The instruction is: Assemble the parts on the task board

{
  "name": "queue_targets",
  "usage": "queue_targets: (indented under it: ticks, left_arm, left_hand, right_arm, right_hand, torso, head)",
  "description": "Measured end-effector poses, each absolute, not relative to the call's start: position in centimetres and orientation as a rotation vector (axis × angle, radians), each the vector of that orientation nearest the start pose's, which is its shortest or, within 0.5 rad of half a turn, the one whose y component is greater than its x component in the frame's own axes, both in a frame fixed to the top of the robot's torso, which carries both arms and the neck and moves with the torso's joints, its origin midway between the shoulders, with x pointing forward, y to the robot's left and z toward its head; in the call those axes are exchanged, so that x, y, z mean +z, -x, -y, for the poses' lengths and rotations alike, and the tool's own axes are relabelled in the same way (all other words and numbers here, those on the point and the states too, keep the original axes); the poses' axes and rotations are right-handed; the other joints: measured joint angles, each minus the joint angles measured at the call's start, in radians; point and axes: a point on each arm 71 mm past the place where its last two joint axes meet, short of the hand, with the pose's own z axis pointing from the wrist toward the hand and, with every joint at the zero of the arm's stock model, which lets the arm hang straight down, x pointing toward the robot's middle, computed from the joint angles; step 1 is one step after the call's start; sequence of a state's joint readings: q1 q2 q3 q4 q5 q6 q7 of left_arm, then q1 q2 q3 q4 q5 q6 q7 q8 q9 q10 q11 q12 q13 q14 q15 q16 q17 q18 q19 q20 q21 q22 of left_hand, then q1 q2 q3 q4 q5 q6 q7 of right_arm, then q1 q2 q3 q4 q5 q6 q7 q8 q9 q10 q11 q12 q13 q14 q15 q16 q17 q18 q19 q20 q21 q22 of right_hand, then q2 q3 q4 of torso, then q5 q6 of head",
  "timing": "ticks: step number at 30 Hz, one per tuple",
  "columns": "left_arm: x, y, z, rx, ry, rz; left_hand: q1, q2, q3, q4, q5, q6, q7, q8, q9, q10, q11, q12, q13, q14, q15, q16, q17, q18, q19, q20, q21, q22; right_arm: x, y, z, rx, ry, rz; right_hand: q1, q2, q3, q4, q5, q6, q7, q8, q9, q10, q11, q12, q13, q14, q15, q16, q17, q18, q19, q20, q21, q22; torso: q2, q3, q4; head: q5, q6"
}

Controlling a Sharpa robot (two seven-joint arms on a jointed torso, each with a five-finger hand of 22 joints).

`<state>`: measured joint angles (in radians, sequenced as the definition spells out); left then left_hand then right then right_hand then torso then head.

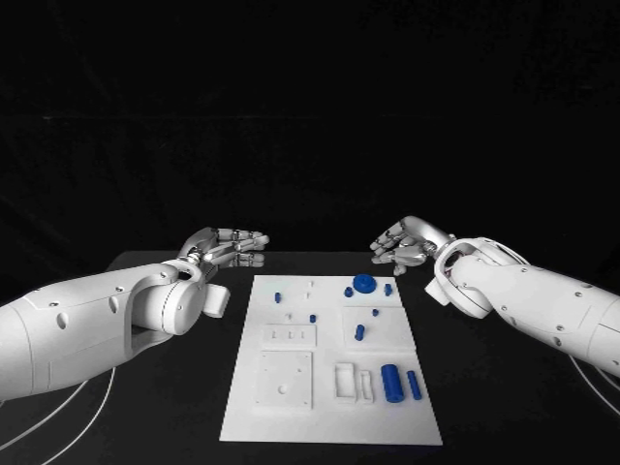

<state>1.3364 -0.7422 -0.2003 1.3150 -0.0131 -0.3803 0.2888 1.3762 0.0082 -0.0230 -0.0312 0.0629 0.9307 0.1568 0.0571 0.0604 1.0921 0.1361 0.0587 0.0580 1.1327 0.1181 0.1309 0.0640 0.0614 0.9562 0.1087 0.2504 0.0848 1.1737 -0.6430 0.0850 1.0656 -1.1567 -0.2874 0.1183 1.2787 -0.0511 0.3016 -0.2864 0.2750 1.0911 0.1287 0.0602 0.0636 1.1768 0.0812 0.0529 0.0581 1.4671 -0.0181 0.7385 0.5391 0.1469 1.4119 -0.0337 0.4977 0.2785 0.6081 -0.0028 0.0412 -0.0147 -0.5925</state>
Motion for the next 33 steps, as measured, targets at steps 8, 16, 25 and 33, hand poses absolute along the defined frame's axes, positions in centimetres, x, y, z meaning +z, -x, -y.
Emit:
queue_targets:
  ticks: [8,16,25,33]
  left_arm:
    - [-16.9,-52.4,-22.3,-1.311,1.057,-1.491]
    - [-15.7,-51.7,-21.9,-1.347,1.035,-1.493]
    - [-14.9,-51.2,-21.2,-1.376,1.018,-1.498]
    - [-14.6,-51.2,-21.3,-1.377,1.014,-1.493]
  left_hand:
    - [-0.001,0.001,-0.003,-0.006,0.0,0.0,0.0,0.0,0.0,0.0,0.0,0.0,0.0,0.0,0.0,0.0,0.0,0.0,0.0,0.0,0.003,-0.003]
    - [-0.001,0.001,-0.006,-0.008,0.0,-0.008,0.007,0.0,0.0,-0.006,0.006,0.0,0.0,0.0,0.0,0.0,0.0,0.0,0.0,0.0,0.006,-0.005]
    - [-0.008,-0.006,0.002,-0.016,0.0,-0.022,0.011,0.0,0.0,-0.027,0.013,0.0,0.0,-0.002,0.002,0.004,0.0,0.0,0.0,0.0,0.007,-0.006]
    - [-0.012,-0.009,0.006,-0.012,0.0,-0.024,0.008,0.0,0.0,-0.031,0.016,0.0,0.0,-0.004,0.004,0.004,0.0,0.0,0.0,0.0,0.011,-0.006]
  right_arm:
    - [-18.1,-56.7,21.4,0.62,0.071,-1.595]
    - [-18.1,-56.8,20.1,0.521,0.211,-1.575]
    - [-18.2,-56.9,19.4,0.444,0.286,-1.558]
    - [-18.3,-57.0,19.4,0.396,0.32,-1.563]
  right_hand:
    - [-0.012,-0.035,0.076,0.002,-0.019,0.005,-0.005,0.0,0.0,-0.021,0.006,0.0,0.0,-0.006,0.006,0.098,0.029,0.01,-0.003,0.003,0.094,0.108]
    - [0.005,-0.053,0.103,0.003,-0.031,0.005,-0.005,0.0,0.0,-0.054,0.013,0.0,0.0,-0.018,0.013,0.147,0.009,0.011,-0.004,0.004,0.099,0.161]
    - [0.013,-0.061,0.101,0.006,-0.047,0.003,-0.003,0.0,0.0,-0.076,0.019,0.0,0.0,-0.023,0.015,0.169,-0.007,0.01,-0.001,0.007,0.095,0.198]
    - [0.013,-0.061,0.097,0.008,-0.059,-0.003,-0.005,0.0,0.0,-0.076,0.019,0.0,0.0,-0.023,0.015,0.18,-0.023,0.009,0.01,0.011,0.073,0.219]
  torso:
    - [0.036,0.0012,0.0225]
    - [0.063,0.0006,0.0387]
    - [0.086,-0.0005,0.05]
    - [0.098,-0.0003,0.0518]
  head:
    - [-0.016,0.015]
    - [-0.026,0.029]
    - [-0.038,0.041]
    - [-0.044,0.042]
